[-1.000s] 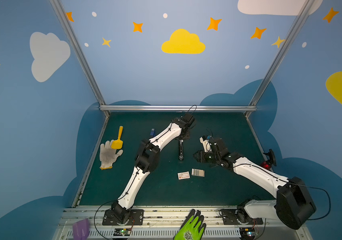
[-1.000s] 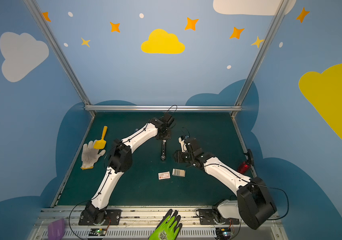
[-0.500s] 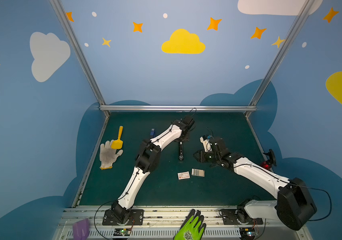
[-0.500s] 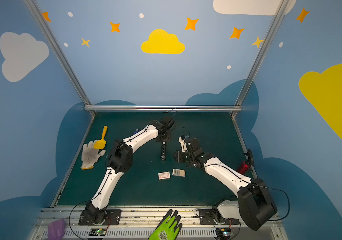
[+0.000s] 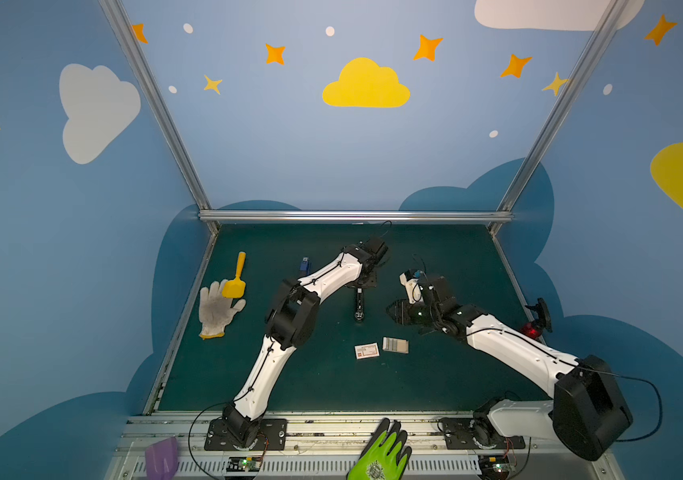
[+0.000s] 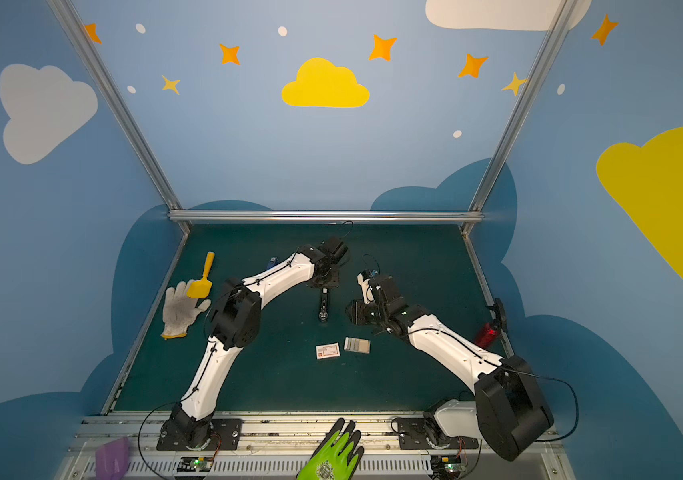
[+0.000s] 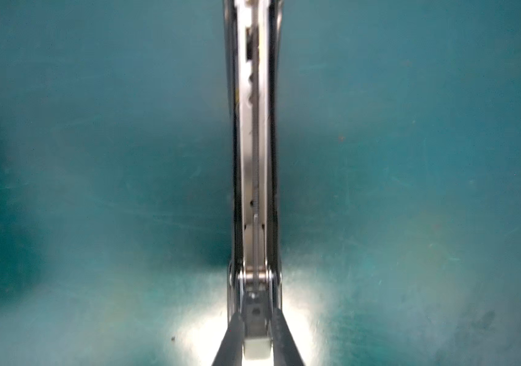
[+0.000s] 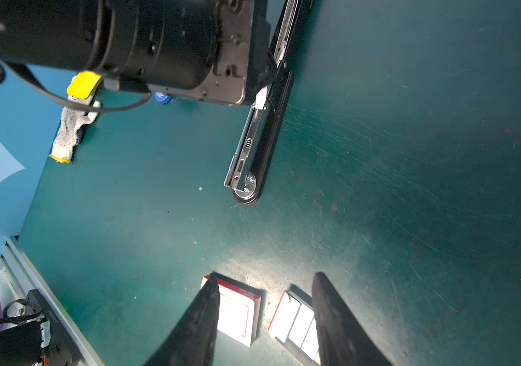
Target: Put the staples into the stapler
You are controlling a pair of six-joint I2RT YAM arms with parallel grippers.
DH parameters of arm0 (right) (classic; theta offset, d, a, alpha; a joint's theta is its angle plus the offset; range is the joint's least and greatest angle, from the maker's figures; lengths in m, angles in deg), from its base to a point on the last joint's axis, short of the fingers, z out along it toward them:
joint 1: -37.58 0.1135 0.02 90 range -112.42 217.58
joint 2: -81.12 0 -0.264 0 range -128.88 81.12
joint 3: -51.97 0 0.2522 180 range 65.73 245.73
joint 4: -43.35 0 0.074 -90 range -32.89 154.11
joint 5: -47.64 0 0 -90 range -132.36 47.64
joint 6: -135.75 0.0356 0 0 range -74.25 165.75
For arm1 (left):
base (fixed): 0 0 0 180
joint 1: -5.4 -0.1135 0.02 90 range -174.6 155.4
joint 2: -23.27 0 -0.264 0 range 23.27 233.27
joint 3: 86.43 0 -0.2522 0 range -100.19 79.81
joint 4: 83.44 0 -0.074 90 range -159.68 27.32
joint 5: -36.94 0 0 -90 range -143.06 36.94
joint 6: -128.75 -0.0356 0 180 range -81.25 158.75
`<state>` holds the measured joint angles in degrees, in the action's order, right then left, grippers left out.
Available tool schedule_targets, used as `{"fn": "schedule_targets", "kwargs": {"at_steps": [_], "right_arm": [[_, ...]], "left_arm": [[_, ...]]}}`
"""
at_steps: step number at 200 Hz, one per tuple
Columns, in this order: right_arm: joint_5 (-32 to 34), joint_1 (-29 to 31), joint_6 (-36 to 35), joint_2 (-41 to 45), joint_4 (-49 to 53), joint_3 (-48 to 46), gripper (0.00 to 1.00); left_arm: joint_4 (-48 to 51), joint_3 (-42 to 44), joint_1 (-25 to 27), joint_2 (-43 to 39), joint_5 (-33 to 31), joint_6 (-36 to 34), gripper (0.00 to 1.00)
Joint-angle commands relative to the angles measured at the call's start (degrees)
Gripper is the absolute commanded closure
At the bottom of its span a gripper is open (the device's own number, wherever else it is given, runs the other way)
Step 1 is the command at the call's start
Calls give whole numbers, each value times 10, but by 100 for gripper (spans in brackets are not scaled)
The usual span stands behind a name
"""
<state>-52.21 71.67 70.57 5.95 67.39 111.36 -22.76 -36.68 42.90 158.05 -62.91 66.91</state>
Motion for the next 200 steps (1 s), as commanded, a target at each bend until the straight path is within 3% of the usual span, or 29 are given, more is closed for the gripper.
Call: {"fn": "schedule_targets", "kwargs": {"at_steps": [1,66,105,138,200], "right_arm": [[8,3,1,10,3,4,52],[-25,7,0,24,-3,-14,50],[-48,18,-2,47,-27,-46,45],[-55,29,-8,44,-34,-50,41],[-44,47,-4,16,-33,-38,42]], "left_arm": [[2,16,3,-33,-11,3,73],[2,30,-6,-90,20,-11,62],[-13,47,-53,-109,114,-18,60],[10,15,-83,-86,198,-43,58],[48,-57,-101,-14,216,-57,55]]}}
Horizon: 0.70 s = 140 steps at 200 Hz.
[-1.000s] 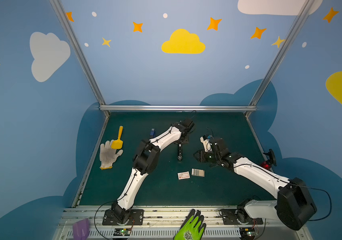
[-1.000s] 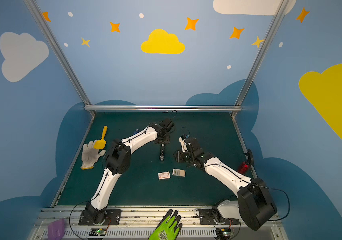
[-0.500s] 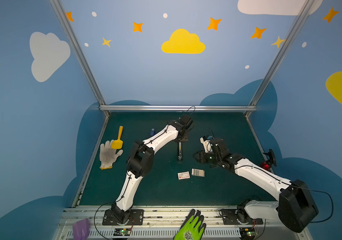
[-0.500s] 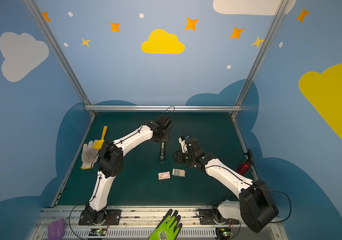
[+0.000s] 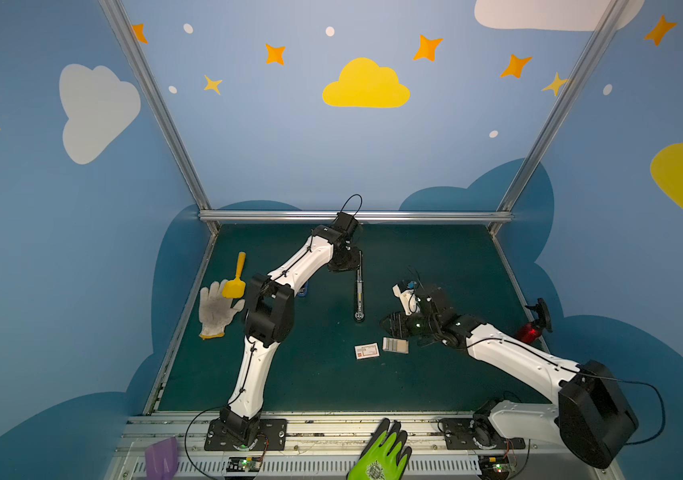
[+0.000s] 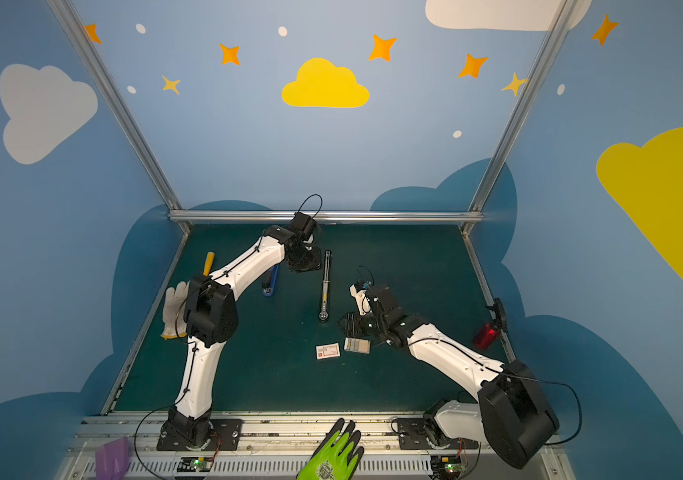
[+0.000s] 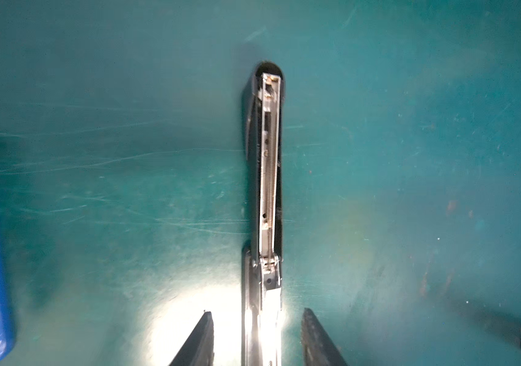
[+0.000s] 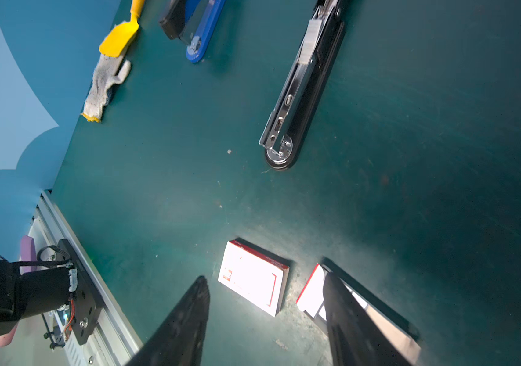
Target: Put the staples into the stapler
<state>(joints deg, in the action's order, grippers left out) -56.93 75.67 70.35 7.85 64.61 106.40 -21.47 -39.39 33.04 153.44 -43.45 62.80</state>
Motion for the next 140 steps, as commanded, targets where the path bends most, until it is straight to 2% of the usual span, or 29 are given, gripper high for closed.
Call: {"fn": "schedule_targets", "kwargs": {"at_steps": [1,37,140], "right_arm": [[4,7,-2,-2,-5,12,42],[12,8,-3,1,1,12,42],[24,7,-3,6,4,8,43]], "left_arm": [[36,-31,-3,34,21,-16,55],[48,-53,-3,63,13,-17,55],[47,-30,6,79,8,-21,57]]}}
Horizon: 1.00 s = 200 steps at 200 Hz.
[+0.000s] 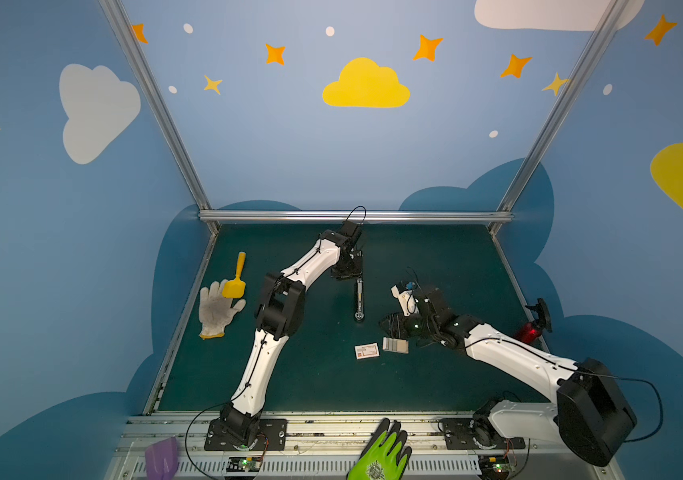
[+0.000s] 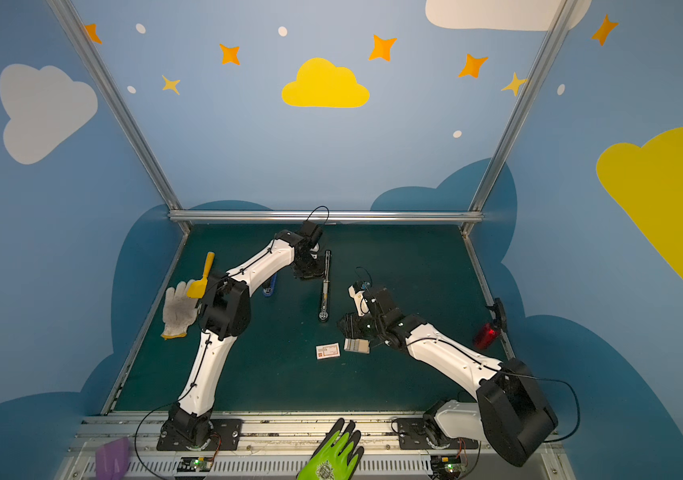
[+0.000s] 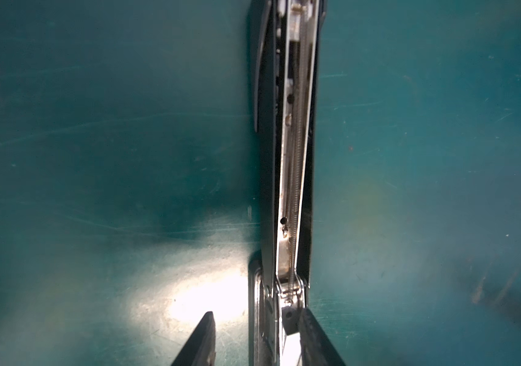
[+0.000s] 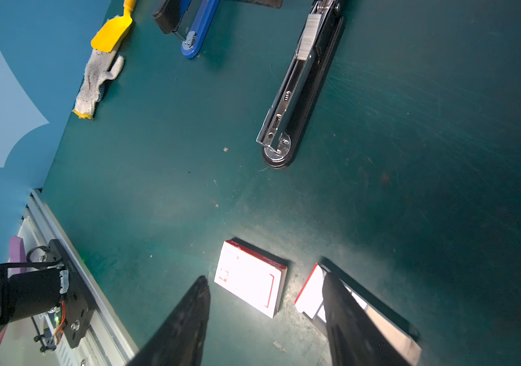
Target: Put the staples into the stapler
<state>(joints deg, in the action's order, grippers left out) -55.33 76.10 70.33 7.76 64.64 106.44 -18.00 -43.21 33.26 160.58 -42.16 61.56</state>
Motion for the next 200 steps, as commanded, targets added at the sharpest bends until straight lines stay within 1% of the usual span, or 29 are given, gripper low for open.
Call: {"fn": "schedule_targets", "kwargs": {"at_steps": [1,101,170,200], "right_arm": [[8,3,-3,7,4,7,43],[25,2,0,21,10,0,43],[35,1,0,36,13,-6,43],[39,0,1,40,15,-7,43]], "left_arm": [[12,8,4,8,-5,-8,57],[15,40,17,-10,-13,-15,60],[14,89,26,-33,-36,-17,61],[5,124,31,-52,-41,-15,62]]}}
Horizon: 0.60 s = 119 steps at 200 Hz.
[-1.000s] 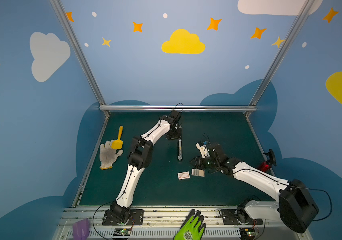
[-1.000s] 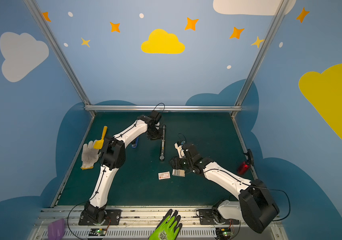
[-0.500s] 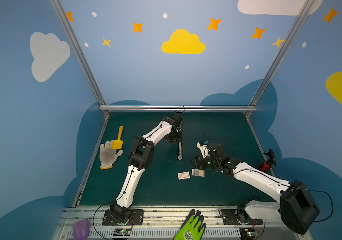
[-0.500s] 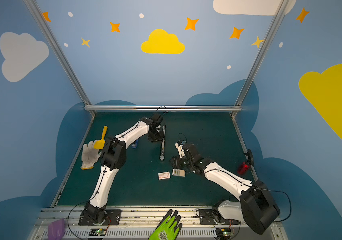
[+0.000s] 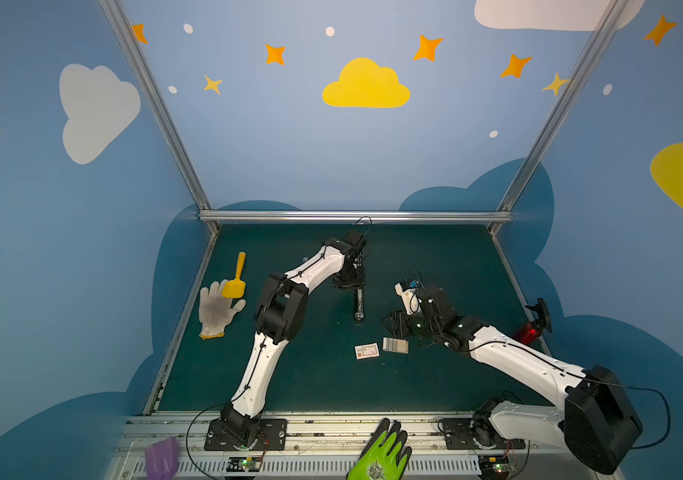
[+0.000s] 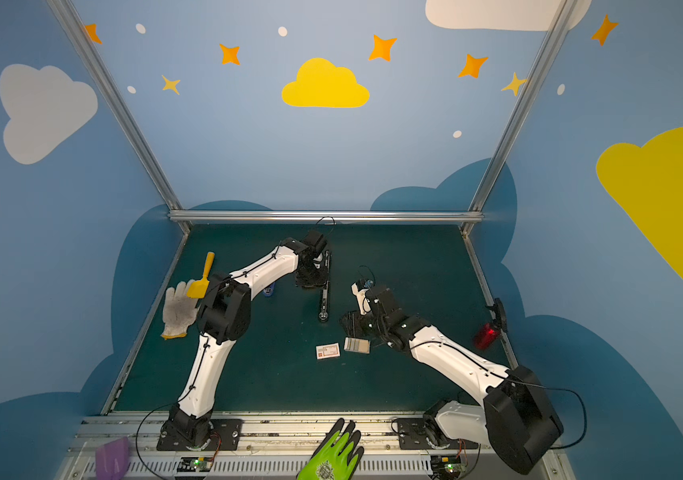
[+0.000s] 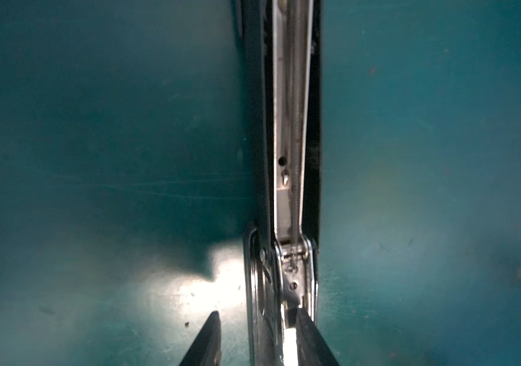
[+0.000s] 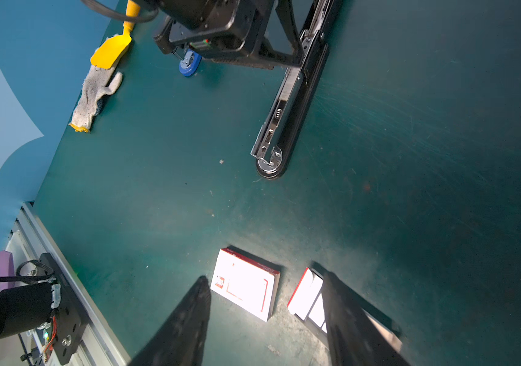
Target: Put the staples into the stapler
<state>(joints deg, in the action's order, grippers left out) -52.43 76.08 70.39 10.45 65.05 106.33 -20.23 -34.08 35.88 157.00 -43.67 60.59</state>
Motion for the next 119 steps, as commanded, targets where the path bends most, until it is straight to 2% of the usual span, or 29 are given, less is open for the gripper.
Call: {"fn": "schedule_targets", "kwargs": {"at_steps": [1,119], "right_arm": [[10,0,0,13,11,-6,43],[25,-5,4,33,20,-16,43]], "left_arm": [[26,34,5,-18,-26,-5,62],[-27,223,44,-139,-17,14,63]]}}
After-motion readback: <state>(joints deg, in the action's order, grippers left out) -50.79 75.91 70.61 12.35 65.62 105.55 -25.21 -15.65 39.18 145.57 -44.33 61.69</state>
